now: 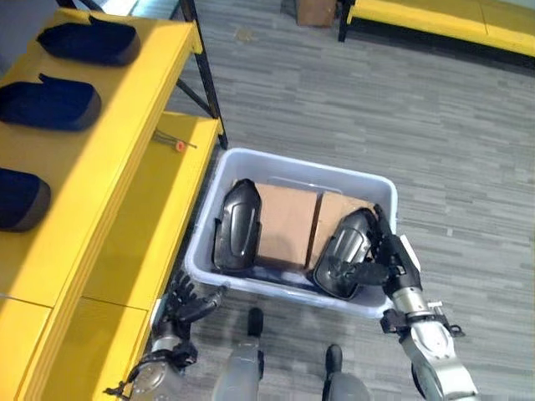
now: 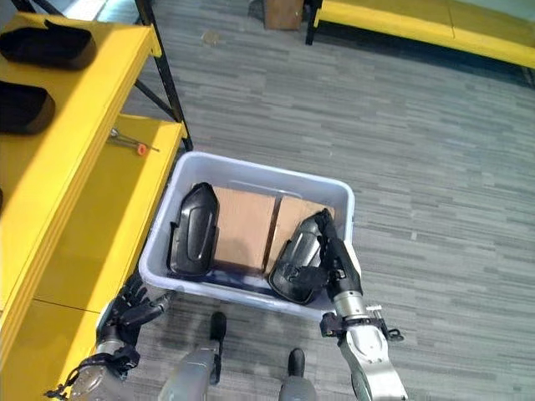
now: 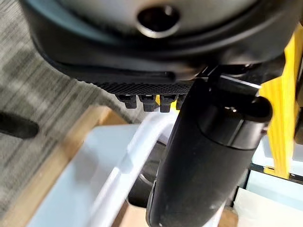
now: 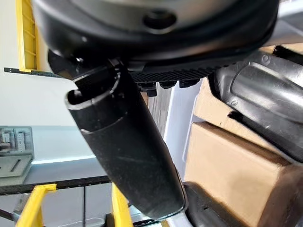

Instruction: Move parts from the plastic box to the shelf.

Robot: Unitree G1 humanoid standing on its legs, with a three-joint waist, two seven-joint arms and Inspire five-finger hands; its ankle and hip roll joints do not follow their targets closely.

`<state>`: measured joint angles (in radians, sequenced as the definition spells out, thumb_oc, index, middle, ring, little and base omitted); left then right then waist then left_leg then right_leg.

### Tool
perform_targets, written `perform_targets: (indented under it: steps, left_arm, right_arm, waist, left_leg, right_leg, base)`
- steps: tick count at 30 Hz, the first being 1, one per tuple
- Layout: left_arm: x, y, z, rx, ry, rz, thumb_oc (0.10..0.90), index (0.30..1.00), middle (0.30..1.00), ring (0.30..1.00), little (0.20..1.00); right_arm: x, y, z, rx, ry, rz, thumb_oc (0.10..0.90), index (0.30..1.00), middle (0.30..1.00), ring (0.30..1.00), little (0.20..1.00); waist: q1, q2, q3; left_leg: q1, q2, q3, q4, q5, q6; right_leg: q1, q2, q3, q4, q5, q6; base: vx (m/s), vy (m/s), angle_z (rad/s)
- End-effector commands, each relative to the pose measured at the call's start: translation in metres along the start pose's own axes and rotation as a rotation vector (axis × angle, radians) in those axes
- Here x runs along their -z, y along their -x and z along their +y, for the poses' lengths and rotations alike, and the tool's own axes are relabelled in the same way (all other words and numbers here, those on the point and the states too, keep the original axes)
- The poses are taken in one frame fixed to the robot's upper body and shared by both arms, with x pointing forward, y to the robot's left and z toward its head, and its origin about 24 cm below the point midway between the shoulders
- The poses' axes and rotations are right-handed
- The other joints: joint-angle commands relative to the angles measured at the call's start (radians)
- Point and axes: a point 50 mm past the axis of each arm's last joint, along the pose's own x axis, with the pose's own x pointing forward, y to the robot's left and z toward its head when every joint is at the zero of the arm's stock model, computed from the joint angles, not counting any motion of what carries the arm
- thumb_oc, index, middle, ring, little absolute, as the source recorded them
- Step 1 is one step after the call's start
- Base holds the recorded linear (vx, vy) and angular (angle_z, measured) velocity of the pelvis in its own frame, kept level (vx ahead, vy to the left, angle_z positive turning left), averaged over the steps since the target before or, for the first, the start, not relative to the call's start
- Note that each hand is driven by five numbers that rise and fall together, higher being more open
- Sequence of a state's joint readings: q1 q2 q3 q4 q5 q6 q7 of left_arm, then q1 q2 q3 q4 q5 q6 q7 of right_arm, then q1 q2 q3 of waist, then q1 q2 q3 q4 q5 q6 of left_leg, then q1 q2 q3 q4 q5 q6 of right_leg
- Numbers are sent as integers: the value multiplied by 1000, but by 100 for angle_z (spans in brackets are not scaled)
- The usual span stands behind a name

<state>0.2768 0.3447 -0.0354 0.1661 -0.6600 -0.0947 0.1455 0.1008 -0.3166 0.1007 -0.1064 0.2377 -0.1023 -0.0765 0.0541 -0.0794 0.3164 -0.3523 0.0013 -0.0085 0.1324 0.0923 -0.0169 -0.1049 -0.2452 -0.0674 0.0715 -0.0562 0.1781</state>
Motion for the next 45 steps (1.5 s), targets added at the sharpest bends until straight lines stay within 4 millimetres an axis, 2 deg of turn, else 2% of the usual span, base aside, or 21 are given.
perform_targets:
  steps: [1,8,9,12,16,18,21,32,36,37,39,41,45]
  left_arm:
    - [-26,7,-6,48,-8,-152,900,1000,1000,1000,1000]
    - [-33,3,-24,94,-13,-188,900,1000,1000,1000,1000]
    - [-35,1,-32,120,-12,-194,900,1000,1000,1000,1000]
    - [-35,-3,-42,145,-13,-195,900,1000,1000,1000,1000]
    - [-42,-7,-52,153,7,-222,900,1000,1000,1000,1000]
    - [-44,-7,-54,158,11,-232,900,1000,1000,1000,1000]
    - [-45,-8,-62,180,32,-232,900,1000,1000,1000,1000]
    - [-41,-11,-77,203,63,-211,900,1000,1000,1000,1000]
    - [-43,-12,-81,220,72,-218,900,1000,1000,1000,1000]
    - [-46,-12,-83,232,76,-232,900,1000,1000,1000,1000]
    - [-49,-12,-84,242,73,-246,900,1000,1000,1000,1000]
    - [-51,-13,-84,246,72,-256,900,1000,1000,1000,1000]
    - [-58,-13,-85,267,67,-290,900,1000,1000,1000,1000]
  right_arm:
    - [-57,-13,-12,55,106,-302,900,1000,1000,1000,1000]
    - [-73,-35,-6,118,305,-378,900,1000,1000,1000,1000]
    - [-73,-42,-2,114,281,-375,900,1000,1000,1000,1000]
    - [-70,-51,8,95,239,-350,900,1000,1000,1000,1000]
    - [-75,-68,21,85,215,-356,900,1000,1000,1000,1000]
    - [-75,-71,24,81,197,-353,900,1000,1000,1000,1000]
    - [-81,-87,31,80,163,-351,900,1000,1000,1000,1000]
    - [-78,-108,27,152,9,-271,900,1000,1000,1000,1000]
    - [-92,-120,17,176,93,-302,900,1000,1000,1000,1000]
    - [-105,-129,6,194,219,-330,900,1000,1000,1000,1000]
    - [-115,-134,-5,209,343,-354,900,1000,1000,1000,1000]
    - [-121,-136,-9,209,408,-371,900,1000,1000,1000,1000]
    - [-145,-134,-25,189,721,-463,900,1000,1000,1000,1000]
  waist:
    - [-9,-5,-9]
    - [-9,12,81]
    - [-8,18,108]
    - [-5,22,149]
    - [2,36,203]
    - [4,40,204]
    - [16,56,204]
    - [25,80,204]
    - [30,85,204]
    - [34,85,204]
    - [36,83,204]
    - [35,83,204]
    - [35,81,204]
  left_leg:
    - [-15,106,-19,124,-136,-23]
    - [-91,107,-7,174,-145,-26]
    - [-116,105,-8,185,-142,-28]
    - [-139,103,-5,190,-135,-31]
    - [-170,100,-7,182,-116,-35]
    - [-180,100,-9,179,-112,-36]
    - [-227,101,-14,164,-96,-41]
    - [-302,106,-23,149,-79,-50]
    - [-316,109,-27,133,-69,-52]
    - [-316,108,-27,118,-63,-54]
    - [-316,107,-29,113,-61,-55]
    - [-317,107,-30,111,-60,-55]
    - [-320,105,-37,109,-59,-57]
  right_leg:
    - [-56,-53,-43,-29,123,6]
    - [-136,-65,-42,-3,139,1]
    - [-161,-67,-43,9,139,-1]
    - [-188,-71,-46,22,140,-3]
    - [-230,-71,-42,42,139,-10]
    - [-242,-70,-45,44,139,-10]
    - [-302,-66,-52,56,134,-16]
    - [-400,-57,-60,86,117,-26]
    - [-424,-52,-62,88,118,-26]
    - [-430,-46,-63,86,117,-26]
    - [-431,-45,-63,86,116,-26]
    - [-433,-44,-65,87,115,-26]
    - [-437,-40,-69,93,112,-25]
  base:
    - [-84,67,-5]
    - [-102,36,-6]
    - [-153,3,-7]
    - [-119,-12,-2]
    - [-78,-31,-1]
    - [-13,-22,0]
    - [-30,-65,-2]
    - [2,-29,3]
    - [10,-23,-1]
    - [0,0,0]
    - [0,0,0]
    - [0,0,0]
    - [8,-16,4]
